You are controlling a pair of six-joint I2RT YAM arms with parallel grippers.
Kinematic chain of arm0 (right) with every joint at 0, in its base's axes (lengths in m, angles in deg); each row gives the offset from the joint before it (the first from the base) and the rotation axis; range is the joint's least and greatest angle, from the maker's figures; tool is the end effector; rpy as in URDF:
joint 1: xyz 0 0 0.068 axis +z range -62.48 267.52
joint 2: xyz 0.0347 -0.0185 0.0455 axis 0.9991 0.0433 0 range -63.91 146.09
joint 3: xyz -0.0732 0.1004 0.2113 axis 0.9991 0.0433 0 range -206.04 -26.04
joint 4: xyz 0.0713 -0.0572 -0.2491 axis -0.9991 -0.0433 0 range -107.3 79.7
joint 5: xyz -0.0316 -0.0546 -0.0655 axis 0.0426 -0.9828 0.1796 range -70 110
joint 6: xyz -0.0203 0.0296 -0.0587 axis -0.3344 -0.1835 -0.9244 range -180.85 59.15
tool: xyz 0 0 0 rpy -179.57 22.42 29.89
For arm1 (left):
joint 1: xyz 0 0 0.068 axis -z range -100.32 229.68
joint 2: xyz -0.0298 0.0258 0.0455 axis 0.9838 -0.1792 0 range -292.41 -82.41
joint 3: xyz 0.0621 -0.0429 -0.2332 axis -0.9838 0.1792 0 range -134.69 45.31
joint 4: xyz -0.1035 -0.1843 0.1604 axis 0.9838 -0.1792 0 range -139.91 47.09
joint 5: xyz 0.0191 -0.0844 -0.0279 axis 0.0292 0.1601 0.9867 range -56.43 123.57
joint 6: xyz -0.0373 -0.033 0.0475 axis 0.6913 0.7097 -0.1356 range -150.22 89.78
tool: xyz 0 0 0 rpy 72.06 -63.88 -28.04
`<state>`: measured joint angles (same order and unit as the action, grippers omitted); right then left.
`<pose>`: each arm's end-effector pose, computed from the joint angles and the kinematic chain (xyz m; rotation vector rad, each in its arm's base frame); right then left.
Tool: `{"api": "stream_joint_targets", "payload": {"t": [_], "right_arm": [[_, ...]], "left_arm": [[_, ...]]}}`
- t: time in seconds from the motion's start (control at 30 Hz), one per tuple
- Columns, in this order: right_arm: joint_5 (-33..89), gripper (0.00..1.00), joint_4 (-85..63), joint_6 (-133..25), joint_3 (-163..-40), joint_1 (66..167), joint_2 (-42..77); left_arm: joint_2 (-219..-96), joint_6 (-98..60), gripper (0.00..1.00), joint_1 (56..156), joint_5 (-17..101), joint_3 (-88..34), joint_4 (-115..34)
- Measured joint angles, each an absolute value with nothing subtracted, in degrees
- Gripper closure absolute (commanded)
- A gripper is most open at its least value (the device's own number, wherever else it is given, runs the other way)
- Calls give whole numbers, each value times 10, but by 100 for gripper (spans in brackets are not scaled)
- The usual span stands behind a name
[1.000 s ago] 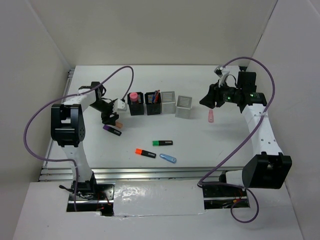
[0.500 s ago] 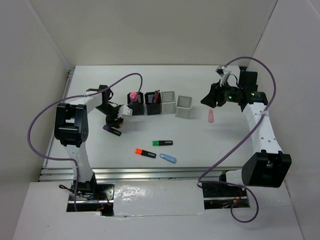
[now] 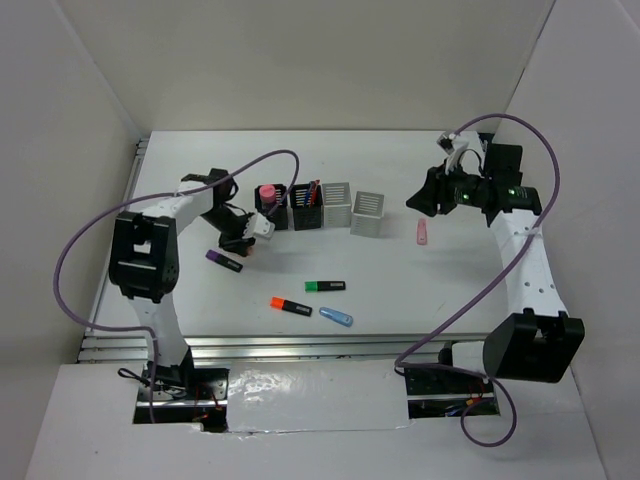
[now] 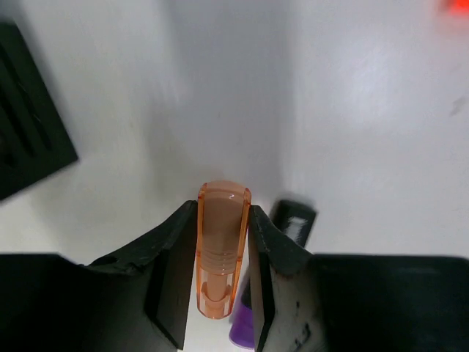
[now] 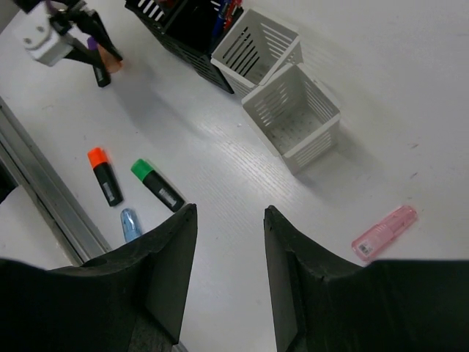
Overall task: Sort the stationery into containers
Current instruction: Pick up the pen from the center of the board.
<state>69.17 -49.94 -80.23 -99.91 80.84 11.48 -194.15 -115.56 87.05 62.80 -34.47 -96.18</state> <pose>0.2973 0.0075 0.3220 -0.6486 1.9861 0.7025 0.3540 -0.0732 0.1289 1.9867 1.8540 -0.4795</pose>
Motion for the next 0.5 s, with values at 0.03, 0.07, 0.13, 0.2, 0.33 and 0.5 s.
{"api": "stream_joint_targets", "payload": {"t": [0.03,0.07,0.13,0.2,0.33,0.5], "right_arm": [[692,52,-502,-803,-999,804,109],[692,52,-503,-803,-998,798,103],[695,52,-503,-802,-995,783,88],[700,52,-503,-801,-989,768,73],[704,52,-504,-799,-970,748,54],[699,52,-504,-800,-951,738,51]], "left_arm": [[-1923,-1154,90,880,640,-345,-975],[-1899,-1149,94,891,655,-348,-986],[-1845,-1118,100,909,702,-362,-997],[-1788,-1045,100,927,762,-383,-973],[-1679,-766,99,948,856,-353,-745],[-1642,-485,100,998,835,-260,-416]]}}
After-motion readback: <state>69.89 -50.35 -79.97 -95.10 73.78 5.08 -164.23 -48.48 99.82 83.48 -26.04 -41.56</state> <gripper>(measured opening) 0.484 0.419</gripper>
